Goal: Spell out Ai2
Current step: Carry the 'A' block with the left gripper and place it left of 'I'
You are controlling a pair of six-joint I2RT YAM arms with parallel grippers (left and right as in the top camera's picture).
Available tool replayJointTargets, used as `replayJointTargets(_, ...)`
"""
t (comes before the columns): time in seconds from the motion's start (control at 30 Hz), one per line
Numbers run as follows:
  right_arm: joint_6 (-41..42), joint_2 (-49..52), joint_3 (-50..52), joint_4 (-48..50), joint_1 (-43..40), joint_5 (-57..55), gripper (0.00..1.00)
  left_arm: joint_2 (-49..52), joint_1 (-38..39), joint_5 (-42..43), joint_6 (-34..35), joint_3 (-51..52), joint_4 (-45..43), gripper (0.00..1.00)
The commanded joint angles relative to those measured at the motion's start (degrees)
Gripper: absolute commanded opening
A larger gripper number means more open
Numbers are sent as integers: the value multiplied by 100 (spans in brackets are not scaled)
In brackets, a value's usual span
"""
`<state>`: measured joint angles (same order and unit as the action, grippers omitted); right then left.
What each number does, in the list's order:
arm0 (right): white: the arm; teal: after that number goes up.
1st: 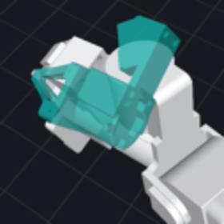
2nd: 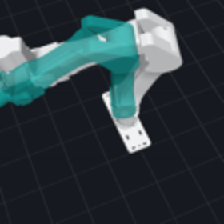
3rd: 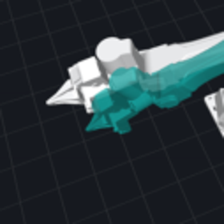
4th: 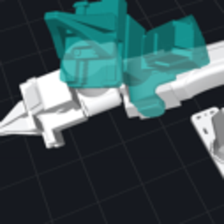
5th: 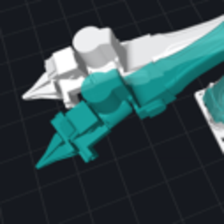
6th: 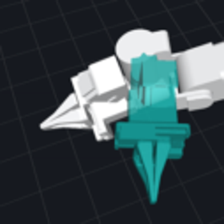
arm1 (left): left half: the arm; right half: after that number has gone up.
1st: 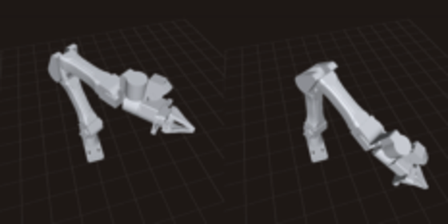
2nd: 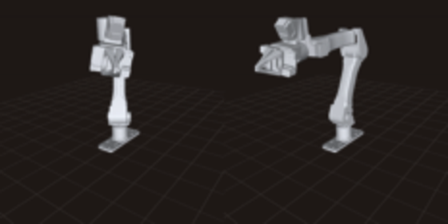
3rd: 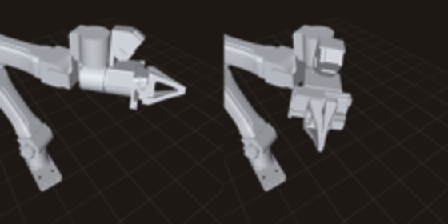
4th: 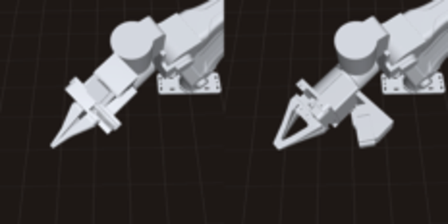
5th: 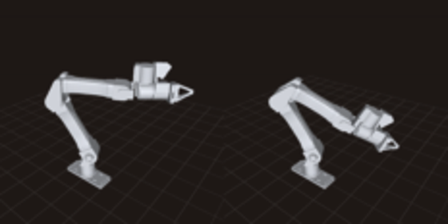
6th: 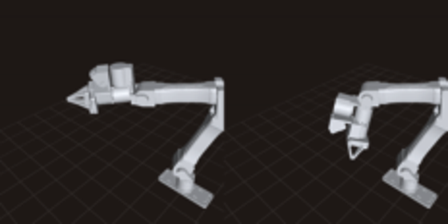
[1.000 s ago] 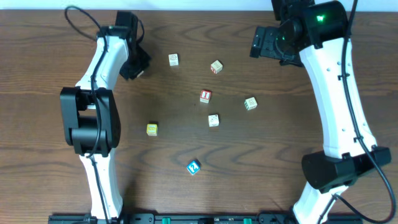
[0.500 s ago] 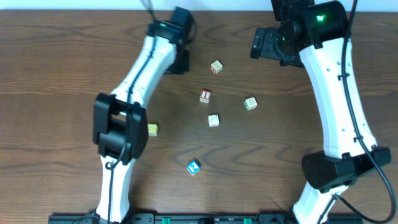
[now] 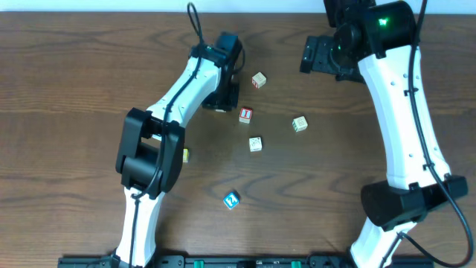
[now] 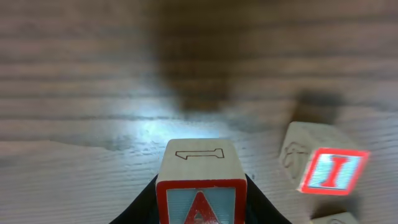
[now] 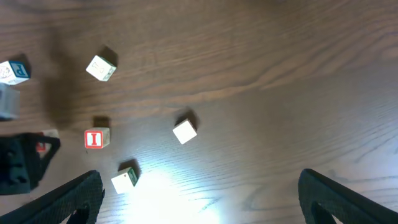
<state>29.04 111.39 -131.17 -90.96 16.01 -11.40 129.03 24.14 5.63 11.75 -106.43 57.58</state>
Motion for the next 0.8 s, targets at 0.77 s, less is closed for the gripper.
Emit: replayJointTargets(0.77,-85,26,-39,-127,-7,-39,99,63,225,-7,74,463,-588,8)
